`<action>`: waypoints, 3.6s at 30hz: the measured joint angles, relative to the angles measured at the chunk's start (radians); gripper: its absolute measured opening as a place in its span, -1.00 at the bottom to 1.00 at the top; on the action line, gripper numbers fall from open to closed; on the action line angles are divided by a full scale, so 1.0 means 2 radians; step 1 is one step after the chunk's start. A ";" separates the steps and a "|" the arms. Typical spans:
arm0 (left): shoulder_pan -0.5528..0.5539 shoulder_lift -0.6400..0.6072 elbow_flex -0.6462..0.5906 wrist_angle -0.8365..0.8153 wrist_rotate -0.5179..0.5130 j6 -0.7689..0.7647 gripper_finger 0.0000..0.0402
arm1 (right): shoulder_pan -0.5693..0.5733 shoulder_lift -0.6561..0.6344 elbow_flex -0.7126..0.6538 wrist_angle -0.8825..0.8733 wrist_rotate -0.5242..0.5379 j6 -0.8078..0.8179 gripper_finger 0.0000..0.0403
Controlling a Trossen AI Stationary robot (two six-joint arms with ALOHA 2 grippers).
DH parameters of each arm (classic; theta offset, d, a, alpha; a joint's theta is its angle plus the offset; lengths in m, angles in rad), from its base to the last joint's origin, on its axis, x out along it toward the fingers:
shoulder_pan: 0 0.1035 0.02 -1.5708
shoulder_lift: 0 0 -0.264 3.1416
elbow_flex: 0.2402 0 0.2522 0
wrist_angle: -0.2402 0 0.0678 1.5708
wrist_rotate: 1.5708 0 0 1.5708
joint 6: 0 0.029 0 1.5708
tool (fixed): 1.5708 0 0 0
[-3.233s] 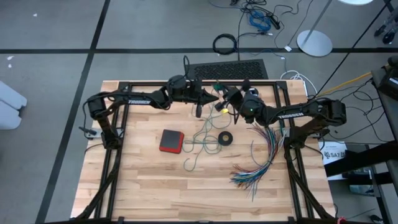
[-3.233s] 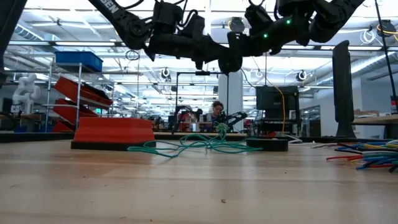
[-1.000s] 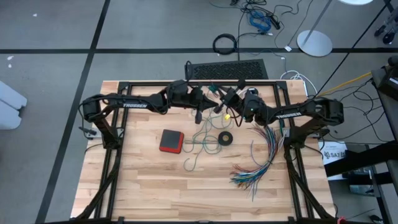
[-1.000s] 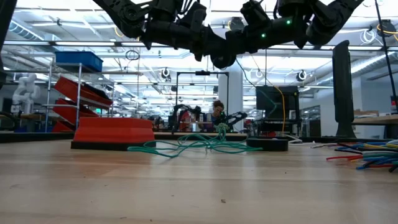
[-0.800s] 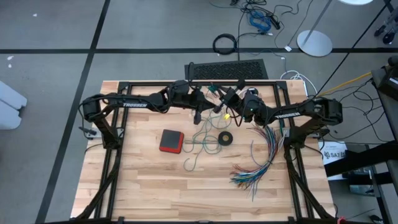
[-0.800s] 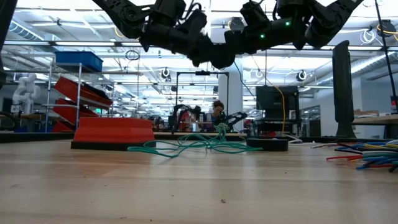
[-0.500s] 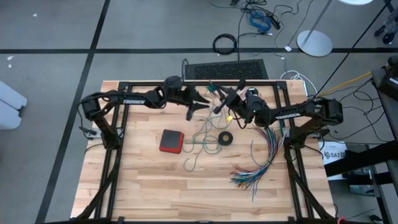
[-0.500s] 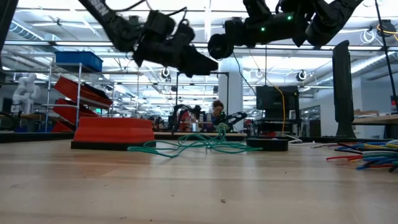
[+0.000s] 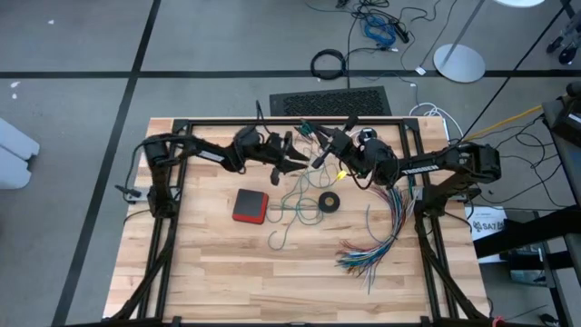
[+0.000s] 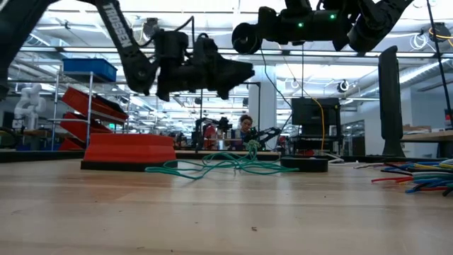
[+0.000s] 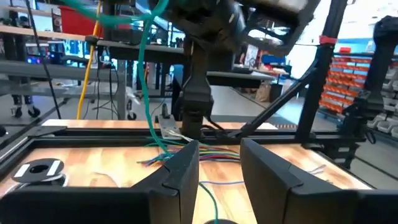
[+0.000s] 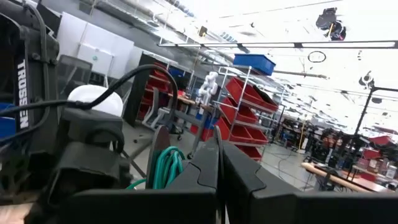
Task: Coiling cords
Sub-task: Coil the green wire cable on the spool
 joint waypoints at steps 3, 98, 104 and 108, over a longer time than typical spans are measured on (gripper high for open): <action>-0.003 0.022 0.011 0.027 -0.003 -0.021 -0.38 | 0.000 0.000 0.000 -0.001 0.000 0.000 -1.00; -0.007 0.149 0.097 0.120 -0.068 -0.113 -0.77 | 0.007 0.000 0.000 0.014 -0.036 0.000 -1.00; 0.002 0.149 0.097 0.120 -0.069 -0.117 -0.98 | 0.007 0.000 0.000 0.008 -0.036 0.000 -1.00; 0.026 0.149 0.097 0.107 -0.073 -0.148 -0.99 | 0.007 0.000 0.000 -0.005 -0.036 0.004 -1.00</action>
